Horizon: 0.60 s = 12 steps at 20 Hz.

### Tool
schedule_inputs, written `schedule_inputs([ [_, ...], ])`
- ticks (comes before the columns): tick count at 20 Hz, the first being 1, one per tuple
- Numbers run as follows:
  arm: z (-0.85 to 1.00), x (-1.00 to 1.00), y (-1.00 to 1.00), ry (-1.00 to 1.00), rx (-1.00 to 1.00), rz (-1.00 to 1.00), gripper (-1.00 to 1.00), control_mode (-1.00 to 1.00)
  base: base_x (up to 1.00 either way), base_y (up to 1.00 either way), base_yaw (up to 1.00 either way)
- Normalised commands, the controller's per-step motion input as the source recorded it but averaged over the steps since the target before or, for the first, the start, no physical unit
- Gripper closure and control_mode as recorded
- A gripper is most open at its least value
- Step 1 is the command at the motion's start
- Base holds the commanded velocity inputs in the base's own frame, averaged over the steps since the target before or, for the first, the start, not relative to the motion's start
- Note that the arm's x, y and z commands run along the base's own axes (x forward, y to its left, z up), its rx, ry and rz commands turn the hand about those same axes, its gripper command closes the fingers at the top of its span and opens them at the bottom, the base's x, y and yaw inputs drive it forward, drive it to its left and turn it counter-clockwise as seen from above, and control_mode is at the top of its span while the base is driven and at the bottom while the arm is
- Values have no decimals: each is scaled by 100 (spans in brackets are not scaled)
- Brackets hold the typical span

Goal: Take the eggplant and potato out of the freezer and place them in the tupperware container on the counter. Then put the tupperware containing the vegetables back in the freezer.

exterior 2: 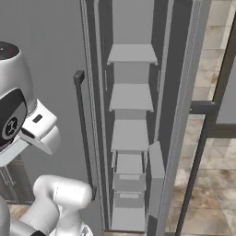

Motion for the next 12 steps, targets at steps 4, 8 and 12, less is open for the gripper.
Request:
schedule_inputs([
  [4, 0, 0, 0, 0, 0, 0, 100, 100, 18, -38, 9],
  [8, 0, 0, 0, 0, 0, 0, 100, 100, 29, -35, 8],
  [12, 0, 0, 0, 0, 0, 0, 100, 100, 15, -46, 3],
])
